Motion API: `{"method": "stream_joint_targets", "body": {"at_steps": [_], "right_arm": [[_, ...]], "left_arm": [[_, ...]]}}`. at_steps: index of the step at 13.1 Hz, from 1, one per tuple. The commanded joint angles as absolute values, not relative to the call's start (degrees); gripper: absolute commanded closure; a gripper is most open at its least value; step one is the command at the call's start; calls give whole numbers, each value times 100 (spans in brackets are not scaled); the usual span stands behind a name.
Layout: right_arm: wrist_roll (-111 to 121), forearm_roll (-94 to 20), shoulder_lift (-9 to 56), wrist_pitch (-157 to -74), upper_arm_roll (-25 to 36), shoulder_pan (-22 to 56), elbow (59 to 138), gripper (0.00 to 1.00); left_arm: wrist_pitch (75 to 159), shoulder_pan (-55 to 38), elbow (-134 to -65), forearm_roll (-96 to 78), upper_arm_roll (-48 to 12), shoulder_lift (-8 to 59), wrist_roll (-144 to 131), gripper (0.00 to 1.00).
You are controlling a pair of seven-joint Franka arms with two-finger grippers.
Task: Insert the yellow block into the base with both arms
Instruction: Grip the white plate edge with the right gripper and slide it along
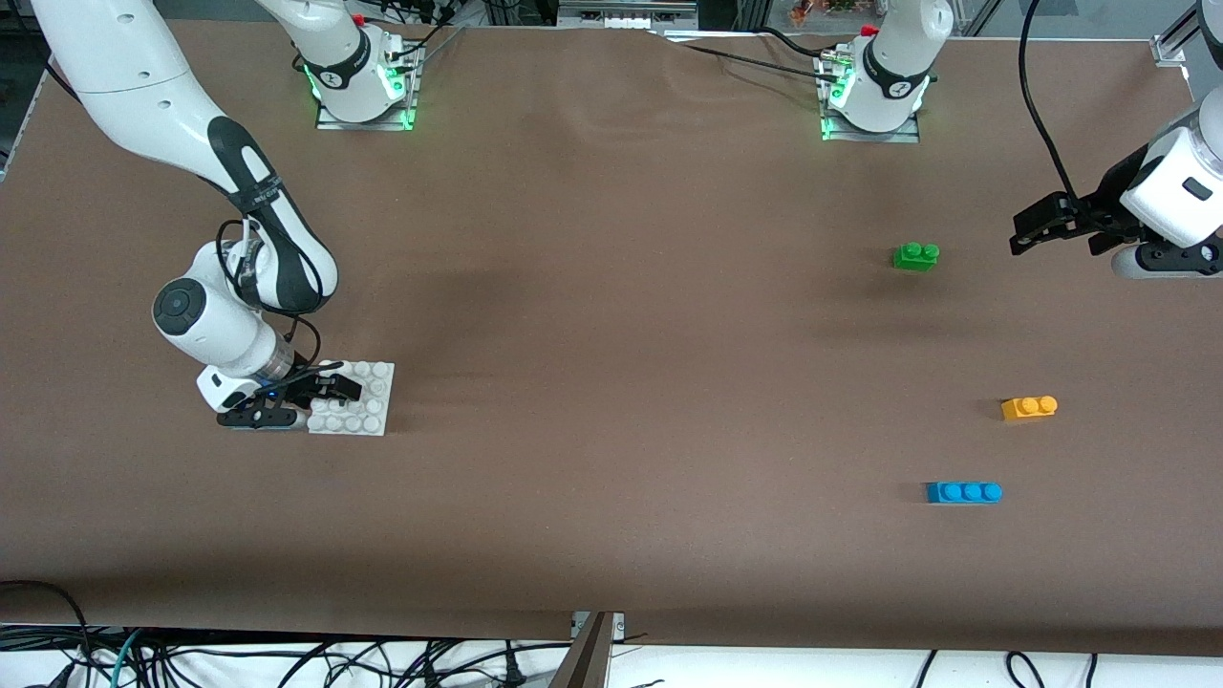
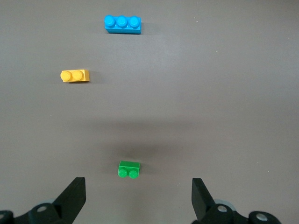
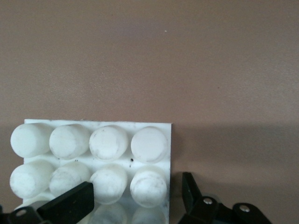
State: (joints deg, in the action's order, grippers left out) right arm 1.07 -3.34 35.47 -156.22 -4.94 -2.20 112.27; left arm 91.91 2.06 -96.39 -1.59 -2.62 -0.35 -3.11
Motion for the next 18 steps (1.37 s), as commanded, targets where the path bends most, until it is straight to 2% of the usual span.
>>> {"method": "stream_joint_targets", "body": {"at_steps": [1, 9, 11, 18], "right_arm": [[105, -396, 3735, -15785, -597, -185, 11101, 14], [-316, -396, 3683, -15776, -686, 79, 11136, 17], [-649, -396, 3683, -15776, -686, 166, 11153, 25], [-1520, -378, 3683, -15785, -677, 799, 11153, 25]], "left_arm": [[9114, 246, -9589, -316, -264, -35, -281, 0], [9105, 255, -9589, -316, -255, -35, -281, 0], [9105, 255, -9589, -316, -255, -35, -281, 0], [9105, 246, -9589, -316, -264, -35, -281, 0]]}}
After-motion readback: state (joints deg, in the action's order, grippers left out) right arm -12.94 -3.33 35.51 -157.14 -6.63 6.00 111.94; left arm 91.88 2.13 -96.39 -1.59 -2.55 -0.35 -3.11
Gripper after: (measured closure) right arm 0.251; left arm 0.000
